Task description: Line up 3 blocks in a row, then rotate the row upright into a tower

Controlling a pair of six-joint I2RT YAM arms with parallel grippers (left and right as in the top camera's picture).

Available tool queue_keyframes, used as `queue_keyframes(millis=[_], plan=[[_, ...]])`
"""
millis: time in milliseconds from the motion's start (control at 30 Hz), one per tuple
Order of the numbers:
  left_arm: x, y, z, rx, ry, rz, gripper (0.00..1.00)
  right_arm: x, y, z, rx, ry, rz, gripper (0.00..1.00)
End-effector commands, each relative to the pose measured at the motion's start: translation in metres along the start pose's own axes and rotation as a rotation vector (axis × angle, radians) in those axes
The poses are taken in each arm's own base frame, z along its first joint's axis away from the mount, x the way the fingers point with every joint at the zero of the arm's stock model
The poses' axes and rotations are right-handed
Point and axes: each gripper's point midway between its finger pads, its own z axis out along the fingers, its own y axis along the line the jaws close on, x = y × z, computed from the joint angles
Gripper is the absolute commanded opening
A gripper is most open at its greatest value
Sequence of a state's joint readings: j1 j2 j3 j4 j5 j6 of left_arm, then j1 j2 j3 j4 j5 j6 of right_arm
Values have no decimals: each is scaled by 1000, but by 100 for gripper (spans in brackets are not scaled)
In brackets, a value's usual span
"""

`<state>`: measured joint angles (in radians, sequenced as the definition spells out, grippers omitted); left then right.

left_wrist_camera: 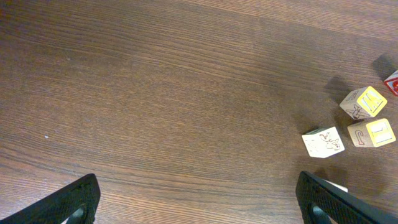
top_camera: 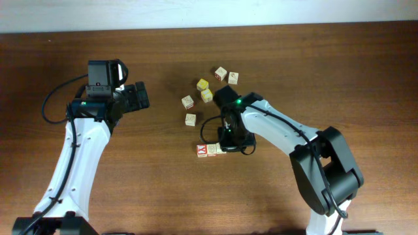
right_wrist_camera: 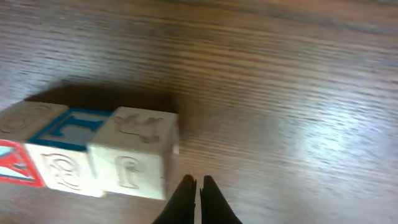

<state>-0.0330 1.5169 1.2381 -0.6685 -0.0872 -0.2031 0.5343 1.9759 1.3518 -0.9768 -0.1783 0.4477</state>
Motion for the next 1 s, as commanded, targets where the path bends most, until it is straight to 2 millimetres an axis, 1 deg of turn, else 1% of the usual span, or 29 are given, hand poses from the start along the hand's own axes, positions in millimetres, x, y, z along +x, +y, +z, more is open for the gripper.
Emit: queue_keyframes(millis=[0, 67, 100, 133, 167, 200, 233, 267, 333, 367, 400, 433, 500, 533, 600, 633, 667, 700, 800, 867, 967], plan=[[-4, 3, -1, -15, -11, -12, 99, -21, -13, -45, -34, -91, 15, 6], [-4, 3, -1, -15, -11, -13, 99, -26, -25, -84, -61, -170, 24, 7], [-4, 3, -1, -15, -11, -13, 99, -26, -29, -98, -71, -206, 17, 8], [-4, 3, -1, -15, -11, -13, 99, -27, -33, -113, -79, -247, -26, 13], [-4, 3, -1, -15, -11, -13, 99, -26, -36, -120, -73, -266, -89, 17], [-4, 3, -1, -15, -11, -13, 99, -26, -38, -120, -72, -265, -94, 17], [-4, 0, -1, 2, -7, -13, 99, -26, -29, -114, -121, -249, -103, 17], [-2, -10, -1, 59, 5, -13, 99, -29, -21, -110, -156, -249, -115, 17], [1, -24, -3, 145, 23, -12, 99, -42, -3, -93, -192, -275, -158, 17], [1, -25, -3, 149, 23, -12, 99, -49, 7, -84, -197, -283, -184, 16], [-1, -25, -3, 149, 12, -13, 99, -56, 22, -70, -197, -294, -215, 12], [-3, -25, -3, 149, 8, -13, 99, -58, 26, -63, -180, -295, -203, 11], [-5, -23, -2, 135, -5, -13, 99, -62, 26, -45, -107, -294, -143, 7], [-5, -23, -2, 135, -5, -12, 100, -63, 27, -35, -72, -294, -123, 7], [-5, -23, -2, 133, -5, -13, 96, -65, 32, -23, -49, -297, -120, 6], [-6, -21, -1, 123, -8, -14, 92, -65, 35, -17, -43, -293, -116, 5], [-6, -21, -1, 119, -8, -34, 90, -62, 37, -7, -38, -271, -101, 5], [-6, -21, -1, 120, -6, -51, 90, -60, 38, -1, -33, -257, -99, 4], [-6, -21, -1, 120, -6, -62, 91, -51, 40, 4, -22, -230, -101, 4], [-6, -21, -1, 120, -6, -62, 95, -44, 42, 6, -13, -209, -103, 4], [-6, -21, -1, 120, -6, -62, 97, -40, 41, 7, -4, -192, -104, 4]])
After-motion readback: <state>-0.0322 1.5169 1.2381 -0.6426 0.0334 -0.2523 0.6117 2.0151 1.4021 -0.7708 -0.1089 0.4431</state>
